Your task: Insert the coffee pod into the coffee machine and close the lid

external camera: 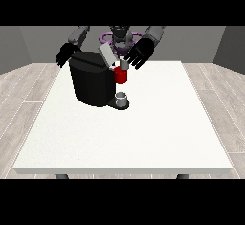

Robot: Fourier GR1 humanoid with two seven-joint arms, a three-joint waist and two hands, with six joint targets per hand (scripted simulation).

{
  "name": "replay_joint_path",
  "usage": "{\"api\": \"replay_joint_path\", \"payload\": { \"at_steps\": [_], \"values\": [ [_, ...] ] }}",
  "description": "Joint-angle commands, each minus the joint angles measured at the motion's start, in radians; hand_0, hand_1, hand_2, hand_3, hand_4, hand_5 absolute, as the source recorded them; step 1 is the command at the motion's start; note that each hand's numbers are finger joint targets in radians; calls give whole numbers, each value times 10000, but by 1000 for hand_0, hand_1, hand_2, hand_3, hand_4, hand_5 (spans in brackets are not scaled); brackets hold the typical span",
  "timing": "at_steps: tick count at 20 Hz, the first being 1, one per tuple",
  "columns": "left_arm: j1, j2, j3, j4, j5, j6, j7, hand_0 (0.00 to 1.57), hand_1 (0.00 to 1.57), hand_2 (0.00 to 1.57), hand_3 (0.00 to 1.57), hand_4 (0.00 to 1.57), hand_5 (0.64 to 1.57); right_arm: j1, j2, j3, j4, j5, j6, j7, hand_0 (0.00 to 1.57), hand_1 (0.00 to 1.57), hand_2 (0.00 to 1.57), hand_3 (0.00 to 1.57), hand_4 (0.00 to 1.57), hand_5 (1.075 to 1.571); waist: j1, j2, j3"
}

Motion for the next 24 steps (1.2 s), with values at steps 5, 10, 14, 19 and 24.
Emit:
{"api": "replay_joint_path", "payload": {
  "at_steps": [5,10,14,19,24],
  "values": [
    [-223,-271,-113,119,-197,-24,210,1206,1206,1261,1187,504,1571,30,75,30,-46,-68,-16,246,0,0,0,0,498,1571,-110,-56,1],
    [76,-104,-23,288,-302,326,-325,1203,1203,1272,1200,500,1571,93,301,251,-537,31,-210,263,0,0,0,0,513,1571,-197,170,-2],
    [-437,-249,-49,186,-322,44,211,1186,1186,1269,1202,515,1571,-257,-52,-154,27,-121,-27,73,0,0,0,0,481,1571,-3,254,1],
    [-218,-472,-160,88,-392,11,196,1208,1208,1265,1191,493,1571,375,19,-348,286,-334,152,-747,0,0,0,0,457,1571,34,55,4],
    [-46,-705,-196,170,-357,-154,98,1221,1221,1265,1171,485,1571,-232,-311,-588,252,-351,40,-32,0,0,0,0,415,1571,345,37,3]
  ]
}}
